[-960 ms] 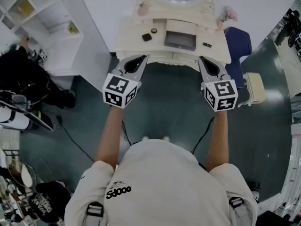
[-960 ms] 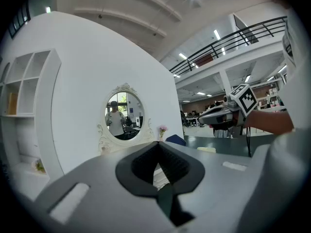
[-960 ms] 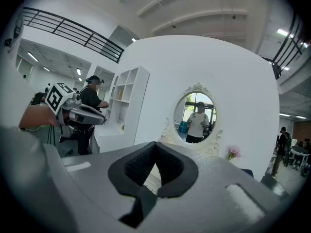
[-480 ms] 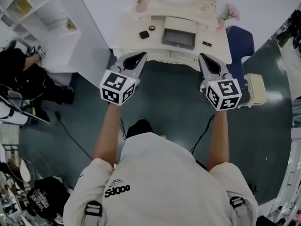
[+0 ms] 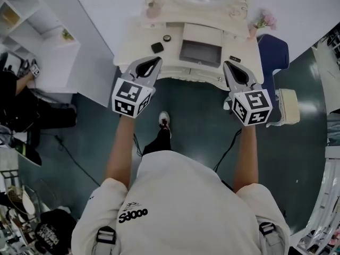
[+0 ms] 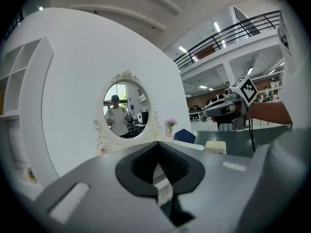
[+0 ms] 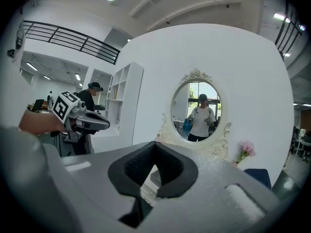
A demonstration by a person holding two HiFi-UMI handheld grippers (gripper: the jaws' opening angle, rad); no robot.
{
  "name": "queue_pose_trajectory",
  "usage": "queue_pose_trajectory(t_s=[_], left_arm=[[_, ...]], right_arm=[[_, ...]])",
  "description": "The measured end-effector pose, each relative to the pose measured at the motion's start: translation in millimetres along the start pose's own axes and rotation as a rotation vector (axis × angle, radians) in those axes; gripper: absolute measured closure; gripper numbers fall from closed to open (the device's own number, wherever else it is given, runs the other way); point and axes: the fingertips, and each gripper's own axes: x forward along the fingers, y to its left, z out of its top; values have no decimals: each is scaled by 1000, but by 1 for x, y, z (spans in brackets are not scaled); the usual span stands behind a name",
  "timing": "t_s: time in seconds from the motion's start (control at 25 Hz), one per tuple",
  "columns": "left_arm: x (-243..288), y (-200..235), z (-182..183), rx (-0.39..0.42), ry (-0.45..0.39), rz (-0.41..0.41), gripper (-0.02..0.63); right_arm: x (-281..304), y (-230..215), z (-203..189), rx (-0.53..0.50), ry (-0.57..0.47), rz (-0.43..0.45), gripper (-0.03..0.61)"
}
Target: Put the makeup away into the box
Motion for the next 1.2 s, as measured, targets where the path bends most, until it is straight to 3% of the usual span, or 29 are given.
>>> queue_pose_trajectory(t_s=[0.32, 0.64, 0.96, 1.2], left_arm=[[85, 87, -2, -23, 13, -37, 594], [147, 149, -2, -21, 12, -84, 594], [182, 173, -29, -38, 69, -147, 592], [208, 175, -55, -75, 133, -138, 529]], right_arm=[[100, -43, 23, 17, 9, -27, 578], [182, -65, 36, 27, 33, -23, 578], [228, -77, 21, 16, 74, -37, 577], [246, -103, -4, 15, 114, -27, 577]])
